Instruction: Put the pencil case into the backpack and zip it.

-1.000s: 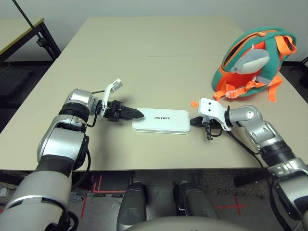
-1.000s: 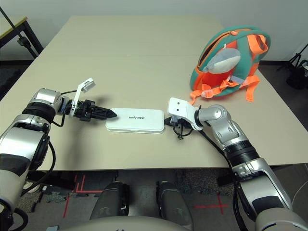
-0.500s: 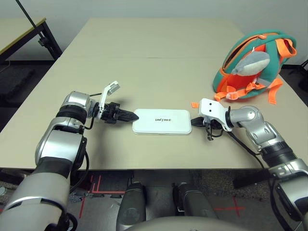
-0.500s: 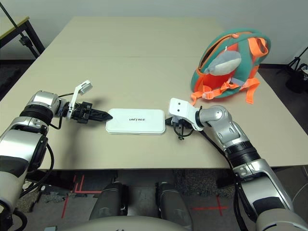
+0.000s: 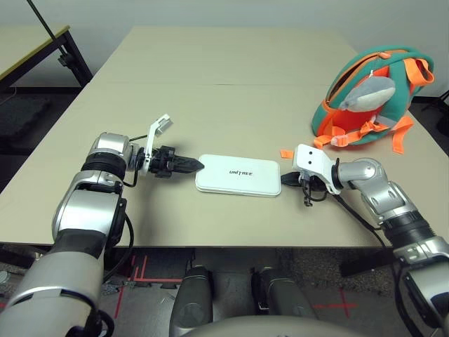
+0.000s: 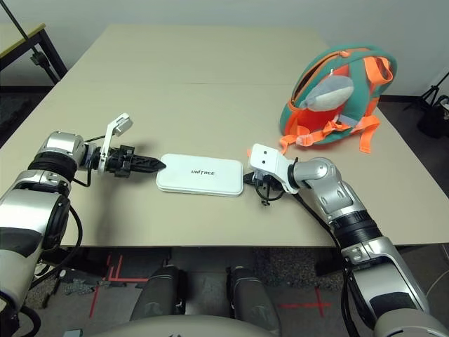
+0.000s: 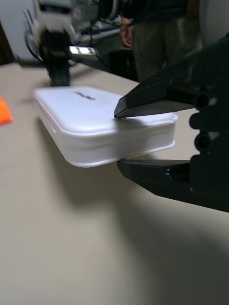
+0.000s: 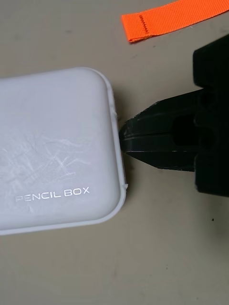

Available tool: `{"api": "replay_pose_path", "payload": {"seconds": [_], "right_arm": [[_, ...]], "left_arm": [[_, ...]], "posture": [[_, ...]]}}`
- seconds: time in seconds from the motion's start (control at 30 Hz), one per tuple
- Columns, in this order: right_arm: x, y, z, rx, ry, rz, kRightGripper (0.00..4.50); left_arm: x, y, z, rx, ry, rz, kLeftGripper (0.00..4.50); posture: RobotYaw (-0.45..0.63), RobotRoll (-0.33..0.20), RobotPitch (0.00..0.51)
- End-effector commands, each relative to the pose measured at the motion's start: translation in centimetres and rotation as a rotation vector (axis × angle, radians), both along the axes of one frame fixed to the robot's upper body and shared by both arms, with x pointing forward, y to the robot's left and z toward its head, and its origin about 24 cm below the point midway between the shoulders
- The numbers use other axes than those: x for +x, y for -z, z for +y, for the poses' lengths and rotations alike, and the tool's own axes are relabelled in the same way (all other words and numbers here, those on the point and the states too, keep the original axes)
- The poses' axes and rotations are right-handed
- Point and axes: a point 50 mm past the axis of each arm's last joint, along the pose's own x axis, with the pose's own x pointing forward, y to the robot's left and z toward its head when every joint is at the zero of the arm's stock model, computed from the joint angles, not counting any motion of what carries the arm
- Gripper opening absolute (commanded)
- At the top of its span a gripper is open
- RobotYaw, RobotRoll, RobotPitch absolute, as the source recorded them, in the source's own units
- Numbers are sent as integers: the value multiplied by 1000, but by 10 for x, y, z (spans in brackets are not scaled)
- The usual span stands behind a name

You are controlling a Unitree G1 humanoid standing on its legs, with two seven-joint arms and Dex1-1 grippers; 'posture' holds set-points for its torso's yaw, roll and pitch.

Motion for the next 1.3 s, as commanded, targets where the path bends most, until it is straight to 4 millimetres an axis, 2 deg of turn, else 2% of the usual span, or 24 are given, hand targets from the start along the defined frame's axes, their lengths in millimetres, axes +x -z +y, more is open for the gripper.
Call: {"api": "replay_pose_path", "payload": {"seconds": [0.03, 0.37, 0.77, 0.8, 1.03, 1.3], "right_arm": [[-1, 2, -4, 17, 28, 3, 0], [0, 2, -6, 23, 42, 3, 0], [-1, 2, -4, 29, 34, -3, 0], [-1, 1, -4, 29, 32, -4, 0], [-2, 1, -3, 34, 31, -9, 0], [-2, 0, 0, 38, 24, -12, 0]], "left_arm": [[4, -8, -7, -40, 4, -22, 1215], [1, -8, -9, -67, 20, -2, 1130], [-4, 1, -18, -35, 95, 44, 1097], [-5, 2, -19, -34, 106, 51, 1826], [-6, 7, -26, -30, 138, 68, 4352], [-6, 8, -28, -37, 138, 73, 4435]], "posture": [[88, 0, 52], [94, 0, 52], [85, 0, 60], [81, 0, 65], [74, 0, 65], [71, 0, 69]]}}
